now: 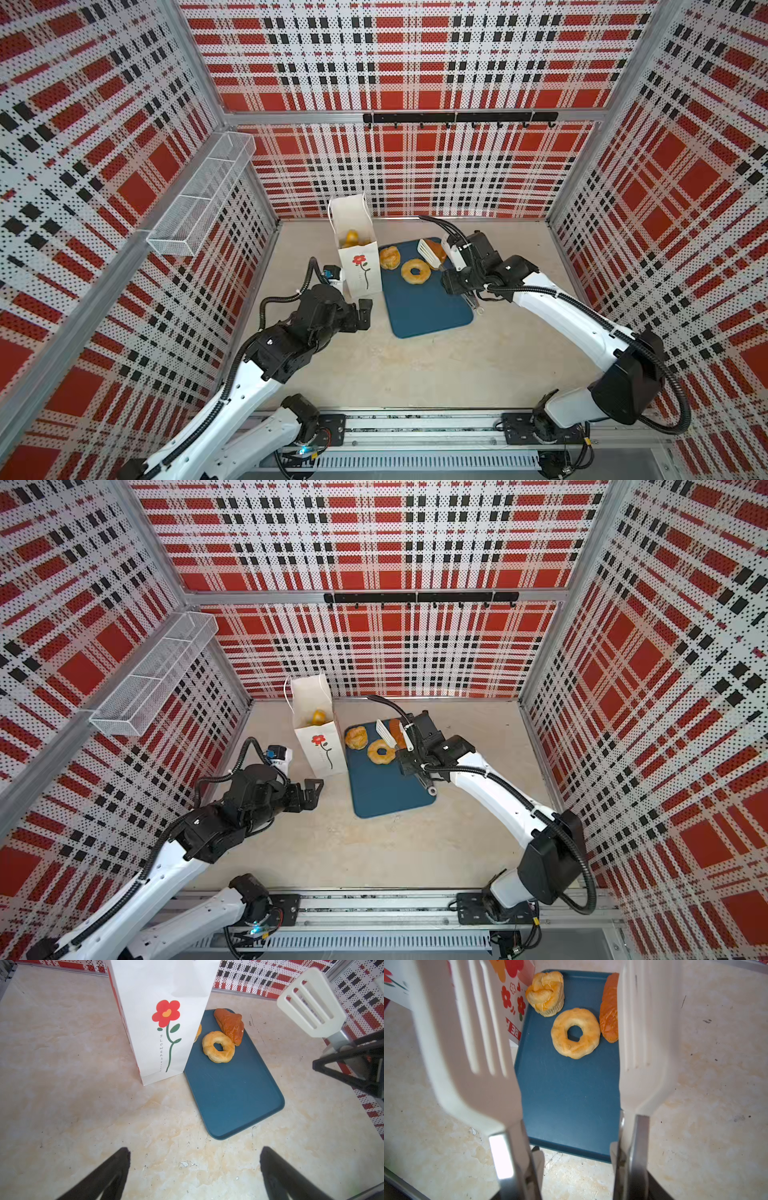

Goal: Place the fake bread into the paper bag
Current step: 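Move the right gripper's tongs back over the tray toward the ring donut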

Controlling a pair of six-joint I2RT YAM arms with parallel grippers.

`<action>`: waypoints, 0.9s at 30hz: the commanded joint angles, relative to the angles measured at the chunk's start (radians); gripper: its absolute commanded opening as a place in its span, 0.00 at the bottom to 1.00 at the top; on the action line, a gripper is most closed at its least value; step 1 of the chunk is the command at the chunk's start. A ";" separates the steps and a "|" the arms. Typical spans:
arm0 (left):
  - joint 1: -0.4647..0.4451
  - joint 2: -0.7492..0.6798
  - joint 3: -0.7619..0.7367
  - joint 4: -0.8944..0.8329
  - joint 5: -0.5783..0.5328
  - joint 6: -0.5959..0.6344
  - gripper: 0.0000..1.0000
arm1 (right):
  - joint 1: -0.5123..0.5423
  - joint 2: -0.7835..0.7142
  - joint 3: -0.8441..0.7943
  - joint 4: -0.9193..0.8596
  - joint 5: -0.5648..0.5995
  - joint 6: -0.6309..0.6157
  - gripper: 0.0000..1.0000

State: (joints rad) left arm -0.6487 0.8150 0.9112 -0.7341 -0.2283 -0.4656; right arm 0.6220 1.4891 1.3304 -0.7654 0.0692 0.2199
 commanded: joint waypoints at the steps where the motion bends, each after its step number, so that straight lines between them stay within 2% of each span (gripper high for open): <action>1: -0.041 0.012 -0.015 0.038 -0.084 -0.046 0.99 | -0.012 -0.013 -0.030 0.054 0.010 -0.022 0.59; 12: -0.097 0.050 -0.081 0.078 -0.104 -0.090 0.99 | -0.075 0.082 -0.080 0.081 -0.076 -0.017 0.54; 27: -0.103 0.129 -0.140 0.122 -0.053 -0.071 0.99 | -0.073 0.330 0.083 0.026 -0.068 -0.018 0.50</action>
State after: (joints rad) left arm -0.7433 0.9333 0.7818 -0.6468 -0.2893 -0.5377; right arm 0.5449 1.8042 1.3647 -0.7532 -0.0017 0.2043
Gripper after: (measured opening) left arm 0.994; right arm 0.496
